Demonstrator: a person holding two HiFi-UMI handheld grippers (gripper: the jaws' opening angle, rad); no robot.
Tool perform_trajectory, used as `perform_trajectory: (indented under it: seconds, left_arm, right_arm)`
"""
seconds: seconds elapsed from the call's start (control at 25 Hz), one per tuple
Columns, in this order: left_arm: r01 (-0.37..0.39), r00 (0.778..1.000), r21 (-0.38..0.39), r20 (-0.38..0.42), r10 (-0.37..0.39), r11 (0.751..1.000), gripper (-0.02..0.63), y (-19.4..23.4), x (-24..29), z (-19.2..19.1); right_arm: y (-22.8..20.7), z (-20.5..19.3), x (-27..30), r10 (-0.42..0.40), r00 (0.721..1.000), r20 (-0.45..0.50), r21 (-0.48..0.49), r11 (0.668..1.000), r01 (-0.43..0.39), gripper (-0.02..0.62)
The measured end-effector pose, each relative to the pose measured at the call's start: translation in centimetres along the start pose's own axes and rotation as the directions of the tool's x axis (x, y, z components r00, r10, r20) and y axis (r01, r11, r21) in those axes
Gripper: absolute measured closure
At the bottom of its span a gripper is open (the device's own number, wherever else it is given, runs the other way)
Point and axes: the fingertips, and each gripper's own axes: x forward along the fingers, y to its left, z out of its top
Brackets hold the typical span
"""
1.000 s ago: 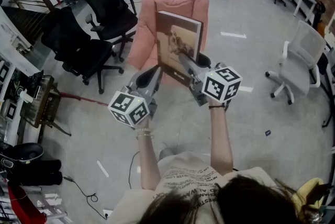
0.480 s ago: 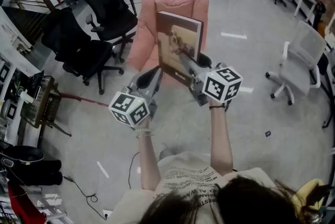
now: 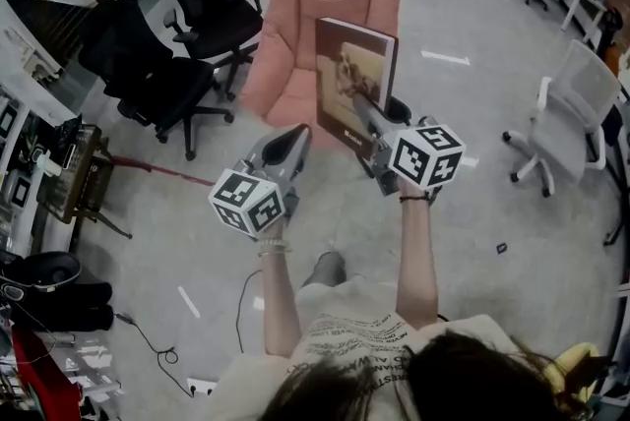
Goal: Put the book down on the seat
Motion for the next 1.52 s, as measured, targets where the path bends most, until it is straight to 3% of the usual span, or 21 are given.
perform_trajectory:
  seconds: [0.4,0.68,1.04,1.52]
  left_arm:
    - [0.002,1.0,-0.055,-0.025,-0.004,0.998,0.611,3.4,3.0,-2.3]
    - [0.038,0.999,-0.066,-0.008,-0.039,0.997,0.611,6.5,8.5,-1.9]
    - [0.101,0.992,-0.089,-0.071,-0.107,0.991,0.611,9.8,16.2,-3.5]
    - [0.094,0.991,-0.126,-0.086,-0.106,0.988,0.611,18.2,20.6,-4.8]
  right_arm:
    - [-2.5,-2.3,3.1,-0.033,0.998,-0.053,0.0,0.999,0.033,0.448]
    - [-6.3,-2.1,5.7,-0.058,0.995,-0.079,-0.025,0.998,0.056,0.448]
    - [-13.0,-1.8,9.2,-0.115,0.989,-0.095,0.002,0.993,0.116,0.448]
    - [-17.7,-2.6,17.3,-0.144,0.982,-0.123,0.017,0.989,0.147,0.448]
